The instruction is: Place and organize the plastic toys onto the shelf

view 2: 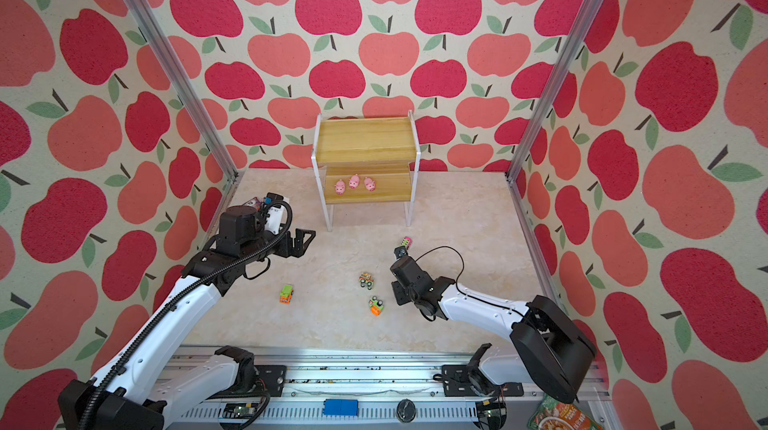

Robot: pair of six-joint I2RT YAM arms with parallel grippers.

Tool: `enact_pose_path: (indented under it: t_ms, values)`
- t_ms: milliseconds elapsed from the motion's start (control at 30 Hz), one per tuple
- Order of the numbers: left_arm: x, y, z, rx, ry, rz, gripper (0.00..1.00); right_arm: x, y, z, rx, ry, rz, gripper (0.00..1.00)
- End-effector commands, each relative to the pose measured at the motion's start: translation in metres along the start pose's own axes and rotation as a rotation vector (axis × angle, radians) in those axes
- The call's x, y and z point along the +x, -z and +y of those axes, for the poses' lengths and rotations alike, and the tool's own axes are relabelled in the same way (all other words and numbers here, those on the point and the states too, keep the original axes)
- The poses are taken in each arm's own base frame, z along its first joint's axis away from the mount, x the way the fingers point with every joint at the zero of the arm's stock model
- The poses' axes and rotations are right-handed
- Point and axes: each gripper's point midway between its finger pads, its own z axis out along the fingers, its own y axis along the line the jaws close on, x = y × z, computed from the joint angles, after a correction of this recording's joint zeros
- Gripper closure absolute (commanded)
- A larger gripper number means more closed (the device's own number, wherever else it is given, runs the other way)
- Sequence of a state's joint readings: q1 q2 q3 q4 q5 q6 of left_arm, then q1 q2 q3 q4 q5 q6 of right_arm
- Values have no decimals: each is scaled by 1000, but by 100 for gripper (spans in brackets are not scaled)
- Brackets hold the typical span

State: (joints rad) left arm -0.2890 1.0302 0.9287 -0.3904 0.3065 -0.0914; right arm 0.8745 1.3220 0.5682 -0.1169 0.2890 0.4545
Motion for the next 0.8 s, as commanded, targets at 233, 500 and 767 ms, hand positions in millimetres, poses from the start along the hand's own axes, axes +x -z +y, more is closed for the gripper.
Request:
enact_pose_path:
  t_ms: [233, 500, 767]
  values:
    - [-7, 1, -9, 26, -18, -18, 0, -10, -23, -23, -36, -373, -46, 89]
    - [-7, 0, -11, 29, -22, -16, 0, 5, -25, -55, 6, -478, -25, 86]
    - [-7, 0, -12, 36, -23, -18, 0, 18, -3, -93, 103, -497, -25, 61]
